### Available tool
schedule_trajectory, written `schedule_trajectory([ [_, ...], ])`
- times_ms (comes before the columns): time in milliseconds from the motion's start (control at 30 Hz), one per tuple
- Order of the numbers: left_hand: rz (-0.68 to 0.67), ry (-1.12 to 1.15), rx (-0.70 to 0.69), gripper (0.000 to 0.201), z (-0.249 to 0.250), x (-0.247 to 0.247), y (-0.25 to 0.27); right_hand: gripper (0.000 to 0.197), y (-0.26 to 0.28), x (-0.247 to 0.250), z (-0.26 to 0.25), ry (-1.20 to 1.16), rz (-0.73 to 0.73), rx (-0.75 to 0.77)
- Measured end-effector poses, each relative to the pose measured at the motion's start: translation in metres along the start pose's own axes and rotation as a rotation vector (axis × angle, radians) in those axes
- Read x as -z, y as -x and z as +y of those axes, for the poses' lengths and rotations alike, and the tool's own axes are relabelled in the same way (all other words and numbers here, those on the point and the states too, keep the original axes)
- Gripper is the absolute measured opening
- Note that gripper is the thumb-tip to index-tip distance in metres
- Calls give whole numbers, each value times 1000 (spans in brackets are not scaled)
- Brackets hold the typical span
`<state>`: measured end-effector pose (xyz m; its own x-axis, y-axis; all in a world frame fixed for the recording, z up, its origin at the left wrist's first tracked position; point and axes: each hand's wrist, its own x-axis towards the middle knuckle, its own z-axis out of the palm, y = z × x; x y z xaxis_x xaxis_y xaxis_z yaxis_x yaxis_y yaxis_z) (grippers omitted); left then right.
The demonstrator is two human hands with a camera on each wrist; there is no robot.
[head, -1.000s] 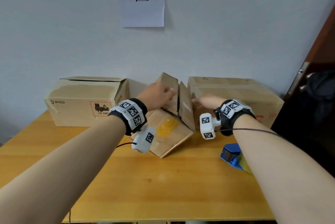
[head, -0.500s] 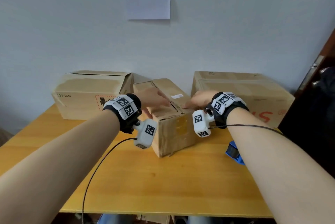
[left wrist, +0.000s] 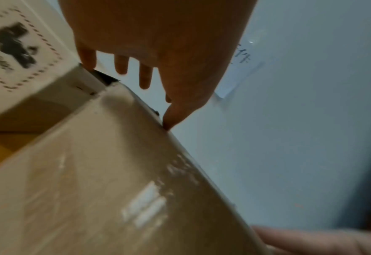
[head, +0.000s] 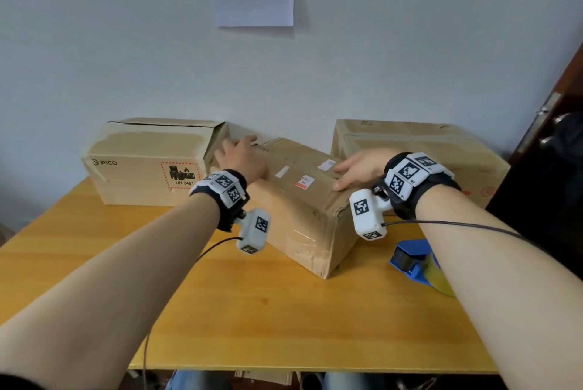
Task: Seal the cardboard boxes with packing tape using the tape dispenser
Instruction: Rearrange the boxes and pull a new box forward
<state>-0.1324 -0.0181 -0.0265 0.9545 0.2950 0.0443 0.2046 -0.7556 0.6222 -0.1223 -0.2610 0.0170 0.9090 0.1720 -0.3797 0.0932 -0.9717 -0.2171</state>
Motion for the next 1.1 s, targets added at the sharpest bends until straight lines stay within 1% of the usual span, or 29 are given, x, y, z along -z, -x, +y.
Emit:
schedule_trajectory([
  [67,-77,60,12,67,-15,-2,-11,81,0,-3,2,27,-5,4],
  [133,-103,50,0,60,-24,-4,-12,84,0,-6,2,-14,7,3],
  [267,-57,-14,55,51,-28,1,-7,83,0,-9,-4,-84,5,19],
  [367,-46,-81,148,59,-26,6,-3,78,-1,-11,-6,-154,25,41],
  [433,-104,-160,170,65,-24,8,2,69,-3,-13,-4,-194,72,51],
  [500,-162,-250,124,64,-24,9,8,60,-4,-16,0,-239,127,53],
  [533,-173,-305,112,63,-23,9,12,57,-4,-17,1,-264,147,56],
  [600,-142,-440,103,58,-15,9,26,53,-2,-17,5,-298,184,56],
  [633,-108,-516,85,58,-7,9,36,51,0,-17,7,-309,190,61],
  [667,-62,-562,22,58,1,9,45,47,4,-17,8,-319,207,70],
  [700,-14,-556,-95,58,9,7,51,44,7,-18,11,-329,237,75],
  [733,12,-498,-234,56,17,5,55,40,10,-19,15,-358,271,80],
  [767,-21,-418,-374,56,24,4,60,37,12,-21,22,-407,304,72],
  [800,-109,-365,-497,61,31,0,64,33,13,-25,32,-442,338,55],
  [833,-220,-356,-580,70,37,-4,67,30,14,-29,44,-455,367,26],
  [867,-321,-373,-628,79,42,-12,70,29,14,-34,57,-446,386,-13],
  [900,-379,-384,-647,88,46,-20,73,29,14,-38,73,-434,394,-62],
  [933,-392,-377,-639,96,49,-28,73,28,17,-42,89,-416,387,-120],
  [967,-376,-354,-613,102,52,-37,73,27,19,-48,106,-392,373,-175],
  [1033,-305,-336,-537,110,57,-47,75,30,23,-61,134,-284,309,-273],
  [1100,-253,-345,-468,110,62,-55,76,33,31,-77,158,-147,238,-361],
])
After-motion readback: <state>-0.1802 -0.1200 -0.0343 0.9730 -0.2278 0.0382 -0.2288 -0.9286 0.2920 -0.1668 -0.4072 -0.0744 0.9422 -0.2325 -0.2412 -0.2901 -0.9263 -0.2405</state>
